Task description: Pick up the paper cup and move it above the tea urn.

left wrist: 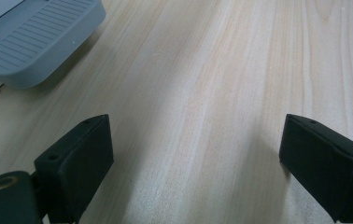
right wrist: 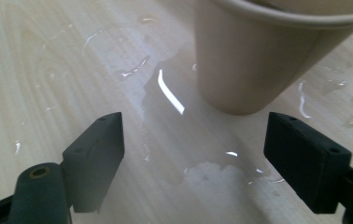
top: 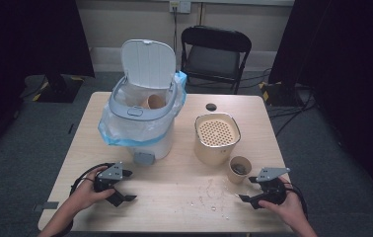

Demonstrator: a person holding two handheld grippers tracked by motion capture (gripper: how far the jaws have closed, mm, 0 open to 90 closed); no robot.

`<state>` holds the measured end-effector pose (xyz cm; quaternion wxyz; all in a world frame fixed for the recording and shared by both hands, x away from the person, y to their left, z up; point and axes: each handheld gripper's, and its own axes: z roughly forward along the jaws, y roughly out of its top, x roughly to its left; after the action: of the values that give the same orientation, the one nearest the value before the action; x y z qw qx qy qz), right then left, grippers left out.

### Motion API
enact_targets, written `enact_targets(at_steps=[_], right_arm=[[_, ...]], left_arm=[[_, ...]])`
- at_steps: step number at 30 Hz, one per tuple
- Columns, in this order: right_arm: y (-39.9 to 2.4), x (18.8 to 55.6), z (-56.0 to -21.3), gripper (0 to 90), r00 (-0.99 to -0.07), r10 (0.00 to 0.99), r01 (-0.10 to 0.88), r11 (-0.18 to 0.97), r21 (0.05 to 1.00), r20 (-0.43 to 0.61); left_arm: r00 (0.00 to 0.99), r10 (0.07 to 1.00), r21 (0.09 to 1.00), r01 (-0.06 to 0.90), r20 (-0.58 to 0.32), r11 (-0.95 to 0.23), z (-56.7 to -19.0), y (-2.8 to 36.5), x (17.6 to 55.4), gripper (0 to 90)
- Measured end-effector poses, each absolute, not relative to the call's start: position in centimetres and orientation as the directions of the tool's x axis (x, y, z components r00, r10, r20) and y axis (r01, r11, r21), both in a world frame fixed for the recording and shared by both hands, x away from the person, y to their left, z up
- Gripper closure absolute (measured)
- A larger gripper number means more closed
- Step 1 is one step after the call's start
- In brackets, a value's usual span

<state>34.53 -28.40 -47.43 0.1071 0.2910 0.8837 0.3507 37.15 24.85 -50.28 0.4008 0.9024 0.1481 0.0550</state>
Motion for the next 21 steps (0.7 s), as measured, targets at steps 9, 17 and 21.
enact_targets(at_steps=[9, 17, 21], right_arm=[[-28.9, 35.7, -47.5, 15.5, -0.778, 0.627, 0.453, 0.539, 0.71, 0.02], [-28.8, 36.6, -47.7, 14.5, -0.777, 0.629, 0.447, 0.522, 0.726, 0.027], [-28.5, 36.9, -47.8, 16.5, -0.78, 0.625, 0.444, 0.521, 0.729, 0.029]], left_arm=[[0.95, 0.311, 0.74, 0.223, -0.019, -0.635, -50.3, 24.9, 37.2, 9.1], [0.951, 0.31, 0.738, 0.222, -0.019, -0.637, -50.3, 24.9, 37.2, 9.1], [0.95, 0.31, 0.739, 0.223, -0.02, -0.636, -50.3, 24.9, 37.2, 9.1]])
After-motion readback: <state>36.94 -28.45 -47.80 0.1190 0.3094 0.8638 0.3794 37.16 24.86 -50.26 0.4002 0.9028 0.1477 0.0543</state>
